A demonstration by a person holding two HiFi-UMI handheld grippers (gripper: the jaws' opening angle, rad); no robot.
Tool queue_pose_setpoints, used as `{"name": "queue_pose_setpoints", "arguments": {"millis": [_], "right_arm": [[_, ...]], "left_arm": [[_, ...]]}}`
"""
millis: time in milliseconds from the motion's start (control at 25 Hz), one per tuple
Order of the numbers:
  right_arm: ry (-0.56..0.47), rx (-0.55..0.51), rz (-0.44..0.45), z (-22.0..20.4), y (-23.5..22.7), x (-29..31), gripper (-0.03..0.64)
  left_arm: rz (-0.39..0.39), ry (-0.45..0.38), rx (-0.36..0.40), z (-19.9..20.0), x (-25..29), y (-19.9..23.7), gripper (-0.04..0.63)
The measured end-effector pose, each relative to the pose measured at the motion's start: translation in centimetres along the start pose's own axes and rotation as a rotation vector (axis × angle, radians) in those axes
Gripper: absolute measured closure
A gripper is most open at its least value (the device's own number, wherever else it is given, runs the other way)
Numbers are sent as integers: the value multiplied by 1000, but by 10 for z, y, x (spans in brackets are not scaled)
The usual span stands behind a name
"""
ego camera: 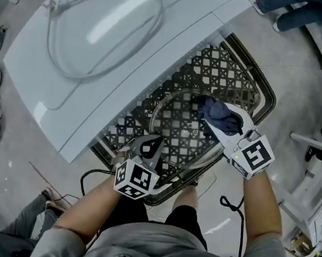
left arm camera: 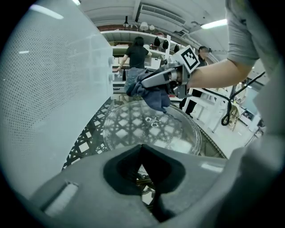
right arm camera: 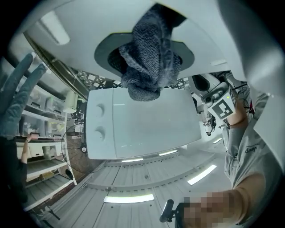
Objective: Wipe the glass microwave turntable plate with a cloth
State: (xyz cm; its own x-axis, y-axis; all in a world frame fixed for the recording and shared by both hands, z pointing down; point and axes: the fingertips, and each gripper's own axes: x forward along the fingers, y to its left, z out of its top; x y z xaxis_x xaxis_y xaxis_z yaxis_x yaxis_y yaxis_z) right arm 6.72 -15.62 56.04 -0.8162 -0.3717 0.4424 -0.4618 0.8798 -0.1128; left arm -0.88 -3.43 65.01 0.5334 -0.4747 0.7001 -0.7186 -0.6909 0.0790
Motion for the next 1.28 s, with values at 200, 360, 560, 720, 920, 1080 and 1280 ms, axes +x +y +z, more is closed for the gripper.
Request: {"name": "queue_pose_setpoints", "arguments": {"millis": [200, 360, 560, 720, 920, 1080, 1280], "right_arm": [[122, -147, 86, 2, 25, 40, 463], [201, -264, 140, 0, 44, 76, 463], [358, -373, 163, -27, 50, 106, 463], [419, -356, 154, -42, 43, 106, 463], [460, -335, 122, -44, 29, 98, 463], [498, -305, 85, -50, 13, 82, 464], [577, -286, 24, -64, -17, 42, 465]], "left_arm": [[-10, 0, -12, 1, -1, -1, 595], [-3, -2, -3, 0, -1, -1, 595], [11, -6, 5, 0, 0, -1, 595], [12, -6, 1, 0, 0, -1, 595], [6, -6, -8, 0, -1, -1, 595], [11, -5, -8, -1, -1, -1, 595], [11, -6, -12, 0, -2, 0, 595]]}}
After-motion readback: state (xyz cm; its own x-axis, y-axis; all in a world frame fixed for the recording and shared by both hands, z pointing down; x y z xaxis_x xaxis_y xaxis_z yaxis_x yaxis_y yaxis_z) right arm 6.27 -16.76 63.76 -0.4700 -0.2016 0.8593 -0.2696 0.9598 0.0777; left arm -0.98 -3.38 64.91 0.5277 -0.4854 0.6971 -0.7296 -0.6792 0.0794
